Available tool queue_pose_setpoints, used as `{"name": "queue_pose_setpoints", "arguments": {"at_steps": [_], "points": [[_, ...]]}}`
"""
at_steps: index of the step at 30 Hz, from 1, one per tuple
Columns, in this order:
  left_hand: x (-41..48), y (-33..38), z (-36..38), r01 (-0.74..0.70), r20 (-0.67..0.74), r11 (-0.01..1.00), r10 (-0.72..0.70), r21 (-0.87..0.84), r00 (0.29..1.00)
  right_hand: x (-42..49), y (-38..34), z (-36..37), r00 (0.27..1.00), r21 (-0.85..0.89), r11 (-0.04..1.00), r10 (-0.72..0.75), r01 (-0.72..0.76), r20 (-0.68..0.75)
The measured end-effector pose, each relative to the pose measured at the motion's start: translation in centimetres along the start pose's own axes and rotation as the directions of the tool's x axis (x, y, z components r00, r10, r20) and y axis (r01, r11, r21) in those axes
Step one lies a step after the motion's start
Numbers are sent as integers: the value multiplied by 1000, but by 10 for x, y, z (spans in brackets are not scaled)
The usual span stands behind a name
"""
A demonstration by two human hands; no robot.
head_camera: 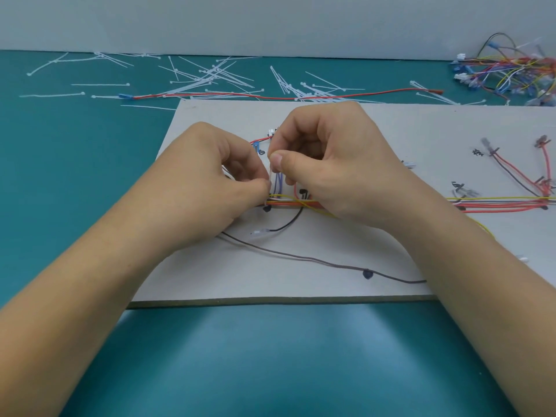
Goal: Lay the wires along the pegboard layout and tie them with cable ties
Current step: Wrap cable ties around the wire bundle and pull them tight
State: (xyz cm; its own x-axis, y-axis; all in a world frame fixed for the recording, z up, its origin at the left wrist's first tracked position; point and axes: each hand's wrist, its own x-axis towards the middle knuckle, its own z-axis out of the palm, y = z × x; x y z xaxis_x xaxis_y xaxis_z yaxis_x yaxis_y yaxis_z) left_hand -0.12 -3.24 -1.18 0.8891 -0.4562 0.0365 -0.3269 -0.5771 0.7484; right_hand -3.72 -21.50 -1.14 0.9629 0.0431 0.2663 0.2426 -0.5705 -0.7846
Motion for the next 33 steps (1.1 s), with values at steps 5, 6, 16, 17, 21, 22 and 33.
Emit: {"name": "queue_pose_setpoints", "arguments": {"at_steps": [5,6,16,17,21,22,33], "points": [[-1,2,-3,8,33,999,-9,44,999,1,1,0,999,-31,999,-14,12,-50],[-1,2,-3,8,38,999,-10,49,999,2,1,1,998,-39,999,-20,18,-58],[-3,7,-6,-15,74,992,6,122,997,3,-4,3,985,-207,974,-116,87,-129],[-3,8,-6,-21,69,990,11,142,998,3,-5,4,985,-217,973,-112,81,-132],[-4,12,-6,-35,51,978,25,207,998,7,-11,6,992,-256,965,-81,54,-95],[-4,12,-6,-39,49,977,29,209,998,7,-12,6,994,-212,976,-64,43,-93],[-3,11,-1,19,87,990,-31,142,996,1,-1,-4,981,-36,985,162,-167,-110]]}}
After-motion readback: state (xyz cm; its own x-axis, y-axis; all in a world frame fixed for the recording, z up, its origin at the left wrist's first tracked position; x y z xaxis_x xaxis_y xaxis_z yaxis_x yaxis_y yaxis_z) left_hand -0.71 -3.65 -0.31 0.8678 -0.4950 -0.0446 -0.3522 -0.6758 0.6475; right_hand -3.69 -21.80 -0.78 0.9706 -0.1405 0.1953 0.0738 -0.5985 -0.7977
